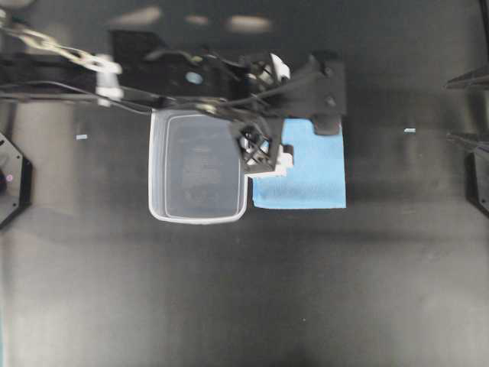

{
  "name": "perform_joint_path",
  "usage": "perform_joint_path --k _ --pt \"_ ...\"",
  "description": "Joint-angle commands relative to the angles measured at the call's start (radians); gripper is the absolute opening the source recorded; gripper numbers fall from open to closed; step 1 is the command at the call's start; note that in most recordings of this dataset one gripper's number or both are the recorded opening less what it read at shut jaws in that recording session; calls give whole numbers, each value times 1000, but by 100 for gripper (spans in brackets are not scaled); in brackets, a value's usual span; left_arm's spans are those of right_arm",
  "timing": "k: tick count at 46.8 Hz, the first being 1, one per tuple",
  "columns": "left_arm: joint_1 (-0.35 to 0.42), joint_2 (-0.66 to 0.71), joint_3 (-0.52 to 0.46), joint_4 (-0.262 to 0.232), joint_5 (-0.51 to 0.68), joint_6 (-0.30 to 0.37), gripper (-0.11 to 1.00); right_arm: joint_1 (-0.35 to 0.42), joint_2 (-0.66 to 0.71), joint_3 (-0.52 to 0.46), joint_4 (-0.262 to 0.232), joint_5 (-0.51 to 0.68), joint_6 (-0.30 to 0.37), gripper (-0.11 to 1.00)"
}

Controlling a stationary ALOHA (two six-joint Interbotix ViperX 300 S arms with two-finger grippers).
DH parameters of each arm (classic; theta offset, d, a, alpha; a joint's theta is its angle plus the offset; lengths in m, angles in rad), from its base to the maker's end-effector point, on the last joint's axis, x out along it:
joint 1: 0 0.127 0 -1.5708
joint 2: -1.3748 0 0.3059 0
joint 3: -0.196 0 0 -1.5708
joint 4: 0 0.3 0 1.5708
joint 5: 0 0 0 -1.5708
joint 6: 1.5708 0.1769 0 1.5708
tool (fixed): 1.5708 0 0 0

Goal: Place the blue towel into the container with the left arm.
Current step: 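Reach the left gripper over the container to the blue towel and lower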

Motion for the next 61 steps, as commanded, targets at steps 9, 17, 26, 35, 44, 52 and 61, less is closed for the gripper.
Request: perform_joint_path --k 9,17,26,35,44,52,61 --pt "-25 172 -104 3 6 12 88 -2 3 -11 3 -15 0 78" --pt "-28 233 -121 3 -3 12 88 -2 2 -12 3 -29 0 78" --pt "-32 270 -120 3 -11 12 87 -2 2 -12 5 -37 -3 78" --pt "-37 278 -103 3 -44 12 81 -5 2 -12 5 -20 -5 78" --pt "-43 275 -101 3 -38 17 37 -11 2 -8 3 -12 -3 78" --pt "-44 242 -132 3 -6 49 5 -26 0 -8 3 26 0 78" --pt "-44 118 -190 3 52 91 5 -26 -6 -11 3 25 0 78"
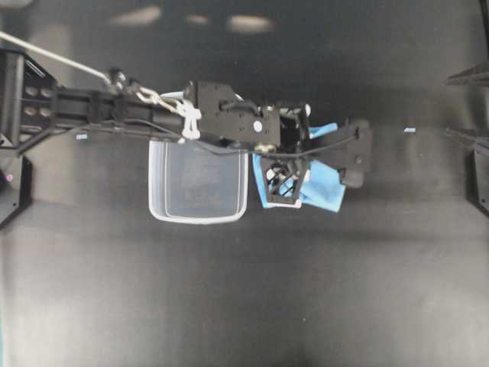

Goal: Place the blue towel into the container with the left arm.
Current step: 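Reach the left gripper over the container to the blue towel and lower, then lift the towel and carry it left over the clear container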

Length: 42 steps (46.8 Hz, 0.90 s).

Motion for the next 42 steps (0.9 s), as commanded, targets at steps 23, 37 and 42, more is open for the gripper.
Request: perform_joint_path --k 23,37,42 --pt "38 -552 190 3 187 12 5 -3 0 -6 5 -21 2 78" --pt "37 -666 407 3 109 0 5 -3 0 -6 5 -23 3 78" --pt "35 -666 428 3 109 0 5 -3 0 -6 5 -21 2 78"
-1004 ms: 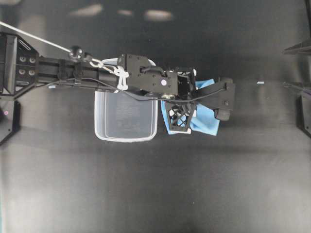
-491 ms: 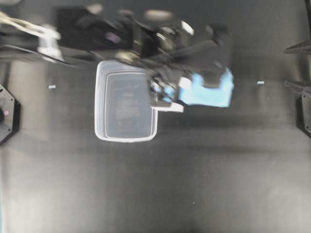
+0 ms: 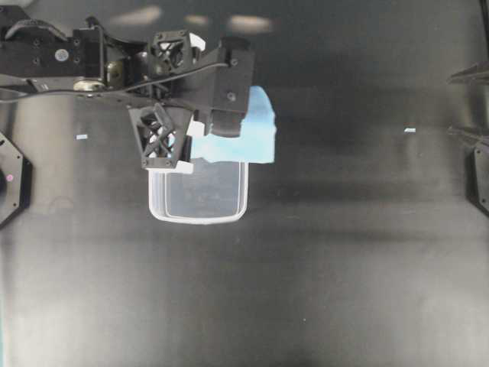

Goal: Place the blue towel into the container with the left arm.

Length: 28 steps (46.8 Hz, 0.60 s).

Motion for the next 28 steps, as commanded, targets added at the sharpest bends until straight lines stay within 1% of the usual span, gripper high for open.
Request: perform_joint_path --k 1,12,20,28 --pt "-3 -25 6 3 -9 -2 5 -2 8 -6 3 -9 2 78" --pt "-5 -17 55 3 -17 -3 5 -2 8 -6 3 -11 3 78" --pt "2 -8 103 3 -63 -5 5 -2 8 -6 3 -9 3 78" --pt "5 -2 135 3 -81 -9 5 -2 8 -6 3 -9 3 78"
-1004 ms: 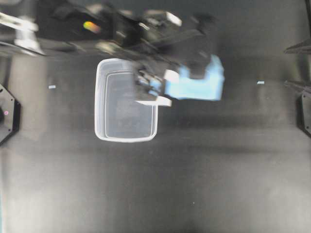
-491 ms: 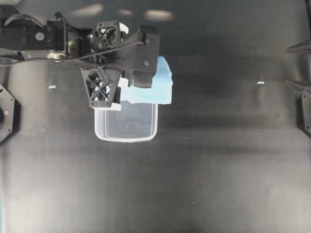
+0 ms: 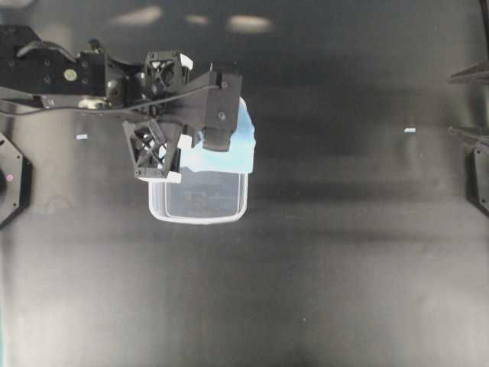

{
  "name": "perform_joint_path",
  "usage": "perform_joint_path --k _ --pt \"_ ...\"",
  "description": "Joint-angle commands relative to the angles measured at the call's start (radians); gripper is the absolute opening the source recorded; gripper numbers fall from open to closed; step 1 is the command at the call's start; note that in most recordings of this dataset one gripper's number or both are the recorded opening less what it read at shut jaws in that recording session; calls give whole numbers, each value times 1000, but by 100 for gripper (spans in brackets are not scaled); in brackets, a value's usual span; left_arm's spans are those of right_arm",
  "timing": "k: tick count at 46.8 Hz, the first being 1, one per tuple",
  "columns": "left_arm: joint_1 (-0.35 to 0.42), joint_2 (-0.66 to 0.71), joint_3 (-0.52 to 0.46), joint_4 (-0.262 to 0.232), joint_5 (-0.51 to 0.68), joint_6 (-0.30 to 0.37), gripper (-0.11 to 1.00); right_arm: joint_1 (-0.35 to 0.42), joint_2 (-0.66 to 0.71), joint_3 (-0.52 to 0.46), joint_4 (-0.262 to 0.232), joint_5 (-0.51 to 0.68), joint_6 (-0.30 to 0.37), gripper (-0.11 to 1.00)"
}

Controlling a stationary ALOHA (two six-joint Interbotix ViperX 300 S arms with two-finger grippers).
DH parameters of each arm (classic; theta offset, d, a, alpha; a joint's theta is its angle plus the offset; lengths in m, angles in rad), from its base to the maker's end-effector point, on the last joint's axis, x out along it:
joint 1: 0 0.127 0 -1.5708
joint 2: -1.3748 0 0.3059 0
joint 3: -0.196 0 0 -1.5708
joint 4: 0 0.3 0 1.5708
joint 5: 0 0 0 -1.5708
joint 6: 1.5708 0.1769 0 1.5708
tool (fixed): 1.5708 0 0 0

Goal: Place the blue towel into the container with the left arm.

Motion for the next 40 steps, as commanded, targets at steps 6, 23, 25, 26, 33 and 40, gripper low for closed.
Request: perform_joint_path --k 6,23,25,26,33,40 --pt "5 -2 15 3 -18 -5 6 -2 6 -6 3 -9 2 78" --pt "-8 -2 17 3 -18 -17 86 -2 6 -3 2 -55 0 78" --pt "-9 -2 9 3 -21 -25 90 -2 6 -6 2 -55 0 78" --pt "-11 -3 6 3 -23 -25 90 -2 6 -3 3 -57 0 78" --pt "-23 -63 -15 3 -37 -34 84 -2 6 -3 3 -57 0 78" --pt "-48 -167 -9 3 -107 -46 84 -2 6 -3 2 -57 0 78"
